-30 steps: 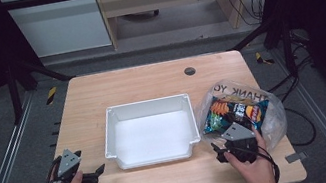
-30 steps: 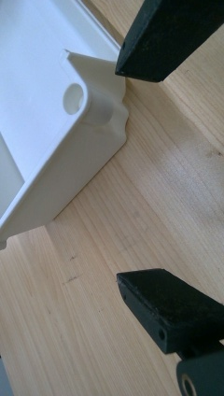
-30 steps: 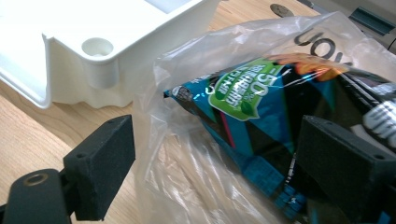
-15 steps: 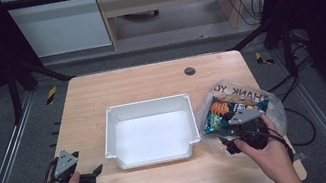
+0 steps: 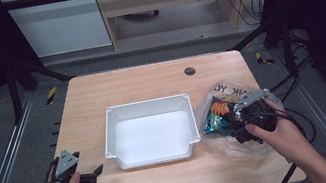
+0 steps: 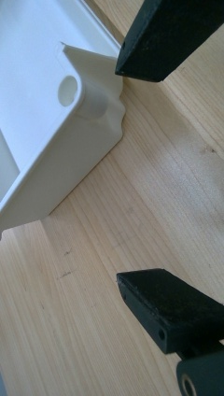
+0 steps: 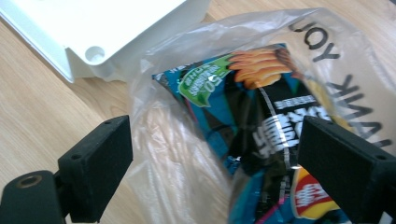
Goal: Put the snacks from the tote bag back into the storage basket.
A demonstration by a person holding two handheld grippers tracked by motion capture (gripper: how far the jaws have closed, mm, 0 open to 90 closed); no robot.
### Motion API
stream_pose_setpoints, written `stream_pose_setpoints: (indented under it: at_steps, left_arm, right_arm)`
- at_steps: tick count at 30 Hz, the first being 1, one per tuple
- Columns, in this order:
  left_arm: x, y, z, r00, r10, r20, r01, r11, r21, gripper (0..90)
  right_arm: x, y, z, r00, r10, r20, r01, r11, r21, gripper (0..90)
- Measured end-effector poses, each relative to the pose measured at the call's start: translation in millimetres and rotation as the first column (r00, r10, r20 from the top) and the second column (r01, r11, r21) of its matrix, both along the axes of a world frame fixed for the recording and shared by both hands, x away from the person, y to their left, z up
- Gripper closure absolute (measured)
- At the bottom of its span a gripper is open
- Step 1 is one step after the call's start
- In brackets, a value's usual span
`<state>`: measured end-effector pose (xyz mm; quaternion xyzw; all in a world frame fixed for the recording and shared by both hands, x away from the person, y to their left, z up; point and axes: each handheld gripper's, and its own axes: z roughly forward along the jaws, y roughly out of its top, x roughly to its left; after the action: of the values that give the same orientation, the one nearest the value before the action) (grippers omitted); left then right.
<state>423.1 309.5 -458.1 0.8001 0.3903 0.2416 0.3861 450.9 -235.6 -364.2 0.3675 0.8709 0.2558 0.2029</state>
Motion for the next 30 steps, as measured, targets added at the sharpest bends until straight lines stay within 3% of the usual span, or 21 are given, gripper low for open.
stream_pose_setpoints:
  at_steps: [7,14,25,30]
  left_arm:
    - [-2.1,-0.9,-1.4,0.9999,0.009,-0.005,-0.009,0.9993,0.038,2.3]
    - [-1.4,-0.5,-1.6,0.9999,0.01,-0.005,-0.01,0.9993,0.037,2.3]
    - [-0.9,0.7,-0.9,1.0,0.009,-0.003,-0.009,0.9995,0.03,2.3]
    - [-0.8,-1.2,-1.9,1.0,-0.001,-0.01,0.001,0.9992,0.04,2.3]
  right_arm:
    - [16.8,-9.3,13.0,0.9992,0.009,0.04,-0.008,1.0,-0.03,10.8]
    - [40.2,-17.3,14.9,0.9994,0.032,-0.013,-0.033,0.997,-0.063,6.8]
    - [58.4,-20.5,6.3,0.9982,0.028,-0.054,-0.035,0.992,-0.119,7.1]
    - [66.9,-15.0,-2.2,0.9952,0.051,-0.083,-0.063,0.986,-0.155,6.9]
